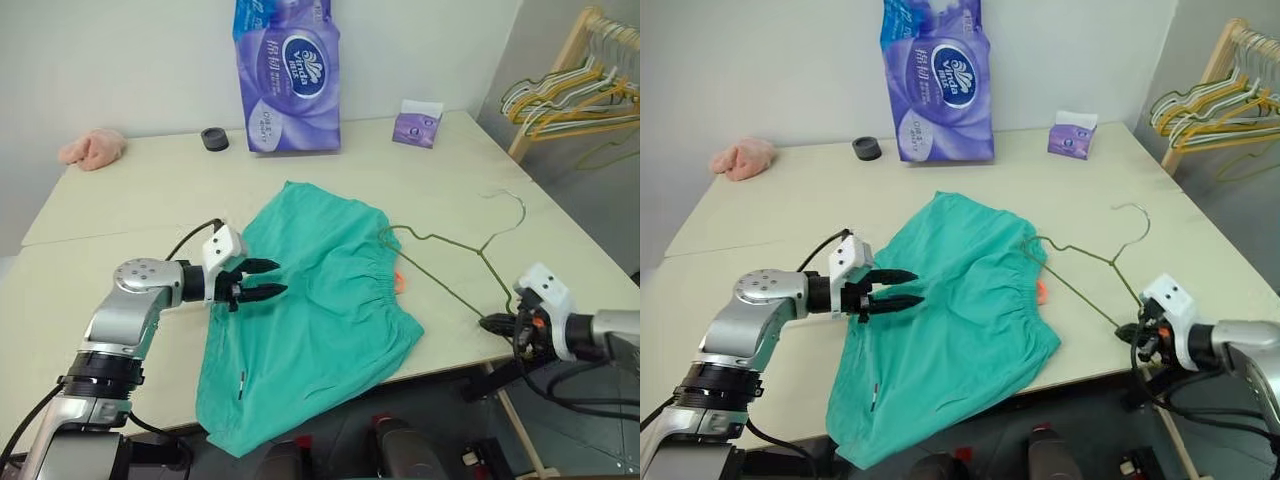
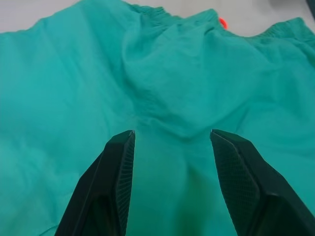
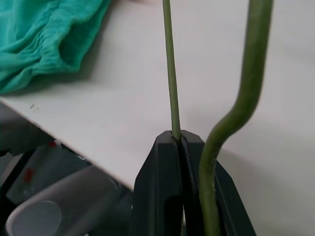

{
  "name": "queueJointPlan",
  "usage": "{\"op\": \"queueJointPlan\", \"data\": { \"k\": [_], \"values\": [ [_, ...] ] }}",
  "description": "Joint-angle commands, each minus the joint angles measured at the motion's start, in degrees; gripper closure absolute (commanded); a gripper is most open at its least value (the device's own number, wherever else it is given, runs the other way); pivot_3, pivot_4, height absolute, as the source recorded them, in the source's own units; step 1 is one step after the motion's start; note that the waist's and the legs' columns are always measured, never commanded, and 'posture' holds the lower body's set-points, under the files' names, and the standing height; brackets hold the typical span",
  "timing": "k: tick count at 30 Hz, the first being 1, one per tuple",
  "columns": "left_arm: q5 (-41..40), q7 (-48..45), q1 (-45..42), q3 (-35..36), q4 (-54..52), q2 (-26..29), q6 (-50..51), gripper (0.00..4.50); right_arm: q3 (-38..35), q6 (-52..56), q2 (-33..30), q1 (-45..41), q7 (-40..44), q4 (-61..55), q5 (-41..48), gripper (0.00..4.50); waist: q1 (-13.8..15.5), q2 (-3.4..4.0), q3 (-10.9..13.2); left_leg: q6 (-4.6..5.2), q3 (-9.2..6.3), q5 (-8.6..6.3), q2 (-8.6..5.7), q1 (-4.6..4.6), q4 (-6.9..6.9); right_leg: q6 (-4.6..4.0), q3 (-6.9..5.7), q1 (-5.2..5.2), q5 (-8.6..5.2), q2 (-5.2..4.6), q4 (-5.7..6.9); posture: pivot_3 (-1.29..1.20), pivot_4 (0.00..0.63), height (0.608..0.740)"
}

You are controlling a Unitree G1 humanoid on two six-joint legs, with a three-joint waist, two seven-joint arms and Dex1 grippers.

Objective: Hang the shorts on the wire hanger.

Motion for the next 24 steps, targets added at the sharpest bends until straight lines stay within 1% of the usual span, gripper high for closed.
{"op": "queueJointPlan", "data": {
  "k": [1, 5, 9, 18, 24],
  "values": [
    [-0.02, -0.74, -1.72, -0.55, -1.18, 0.27, -0.28, 1.94, -0.87, 2.17, 0.61, -0.46, -2.68, -1.31, 1.43, 4.50, -0.08, 0.01, 0.00, 0.00, 0.04, 0.00, 0.00, 0.00, 0.00, 0.01, 0.03, -0.01, -0.01, 0.02, 0.00, -0.28, 0.116, 0.740],
    [0.57, -0.97, -2.24, -1.44, -0.81, 0.03, -0.91, 1.94, 1.52, 3.67, 1.65, -2.10, -5.28, 1.52, 1.30, 4.50, -0.34, 0.01, 0.00, 0.01, 0.05, 0.00, 0.01, 0.01, -0.01, 0.02, 0.04, -0.01, -0.02, 0.08, -0.01, -0.28, 0.111, 0.740],
    [0.51, -0.78, -1.68, -1.72, -1.98, 0.07, -0.89, 1.94, 1.38, 4.73, 1.33, -3.15, -5.39, 4.41, 2.80, 4.50, -0.33, 0.00, 0.00, 0.01, 0.06, -0.01, 0.01, 0.01, -0.01, 0.03, 0.05, -0.01, -0.02, 0.09, -0.02, -0.27, 0.108, 0.740],
    [0.54, -0.11, -0.26, -1.24, -3.67, 0.69, -0.53, 1.94, 1.20, 8.79, -0.93, -1.09, -4.18, 2.46, 7.36, 4.50, -0.13, -0.02, -0.01, 0.02, 0.06, -0.01, 0.01, 0.01, 0.00, 0.04, 0.04, 0.01, -0.02, 0.09, -0.03, -0.26, 0.109, 0.740],
    [0.75, 0.18, 0.05, -1.27, -4.11, 0.89, -0.61, 1.94, 0.68, 10.18, -1.65, -2.02, -4.58, 4.59, 8.60, 4.50, -0.13, -0.03, -0.01, 0.02, 0.06, -0.01, 0.01, 0.01, 0.00, 0.04, 0.04, 0.01, -0.03, 0.09, -0.04, -0.26, 0.110, 0.740]
  ]
}}
